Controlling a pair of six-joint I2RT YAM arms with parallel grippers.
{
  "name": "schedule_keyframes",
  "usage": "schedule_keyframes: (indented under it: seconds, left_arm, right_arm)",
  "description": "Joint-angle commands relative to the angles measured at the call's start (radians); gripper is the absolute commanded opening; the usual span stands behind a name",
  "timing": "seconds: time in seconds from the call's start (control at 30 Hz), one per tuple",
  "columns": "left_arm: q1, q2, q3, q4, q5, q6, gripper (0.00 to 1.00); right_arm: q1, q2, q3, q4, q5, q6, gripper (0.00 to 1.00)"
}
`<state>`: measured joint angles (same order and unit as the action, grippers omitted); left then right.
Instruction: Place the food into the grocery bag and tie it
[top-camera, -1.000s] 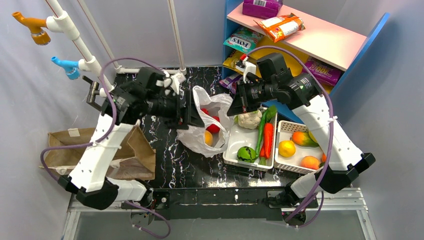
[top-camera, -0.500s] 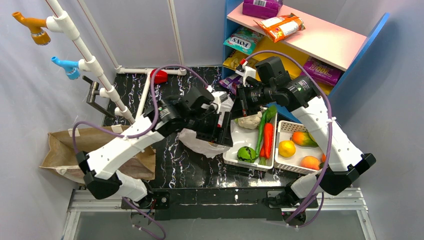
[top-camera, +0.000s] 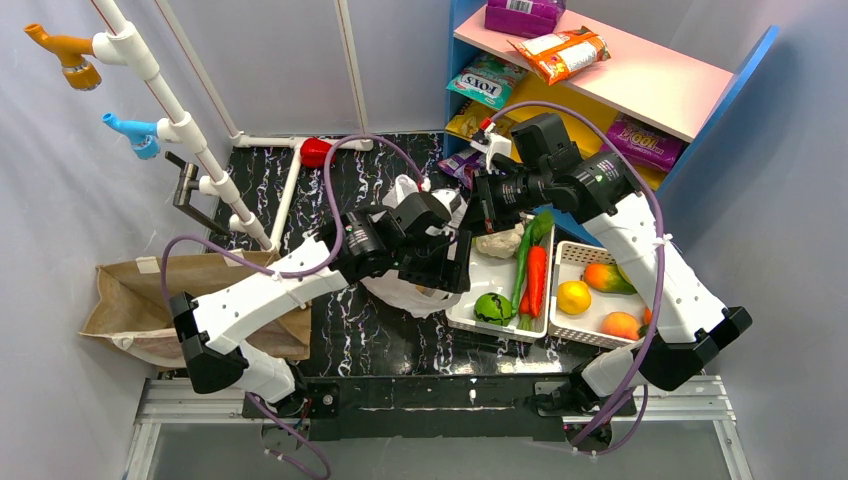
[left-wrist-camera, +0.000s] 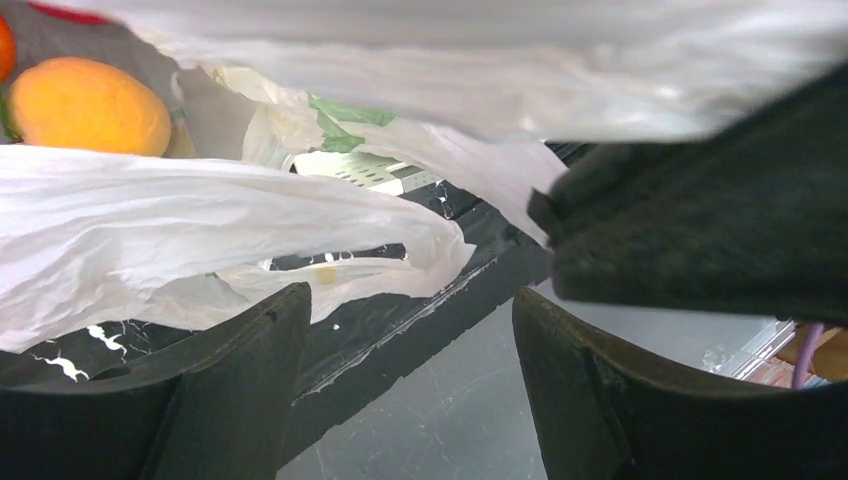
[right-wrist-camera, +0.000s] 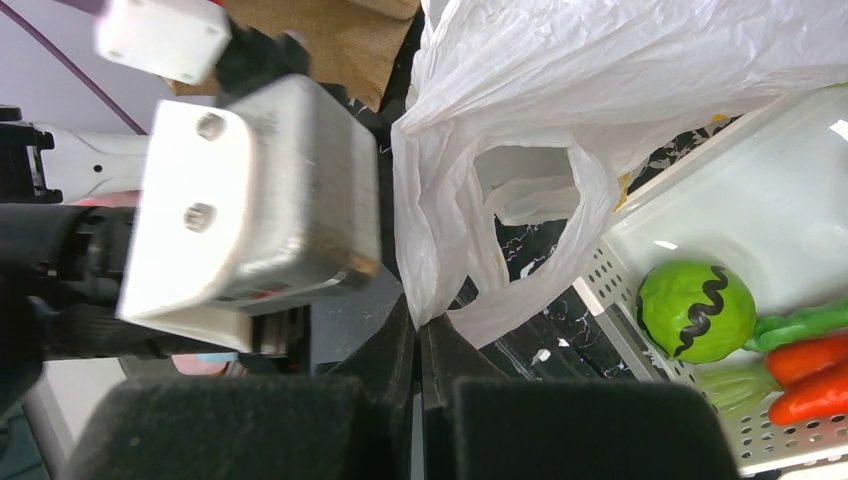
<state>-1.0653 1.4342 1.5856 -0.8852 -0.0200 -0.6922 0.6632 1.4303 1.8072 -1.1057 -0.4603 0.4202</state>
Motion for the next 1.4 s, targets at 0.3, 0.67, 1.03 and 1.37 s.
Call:
schedule_keyframes:
  seconds: [0.3, 0.67, 1.03, 1.37]
  left_arm:
    - [-0.054, -0.012, -0.081, 0.102, -0.046, 0.013, 0.60]
    - [-0.062, 0.032, -0.081, 0.123, -0.057, 0.036, 0.31]
    - [-0.062, 0.024, -0.022, 0.101, -0.060, 0.072, 0.00]
    - [-0.063, -0.053, 0.221, -0.027, -0.148, 0.064, 0.00]
  right_arm:
    - [0.007, -0.004, 0.027, -0.012, -0.033, -0.008, 0.01]
    - [0.007, 0.008, 0.035, -0.031, -0.022, -0.017, 0.01]
    - [0.007, 0.021, 0.061, -0.056, -0.005, -0.021, 0.01]
    - [0.007, 0.107, 0.313, -0.198, -0.040, -0.031, 0.01]
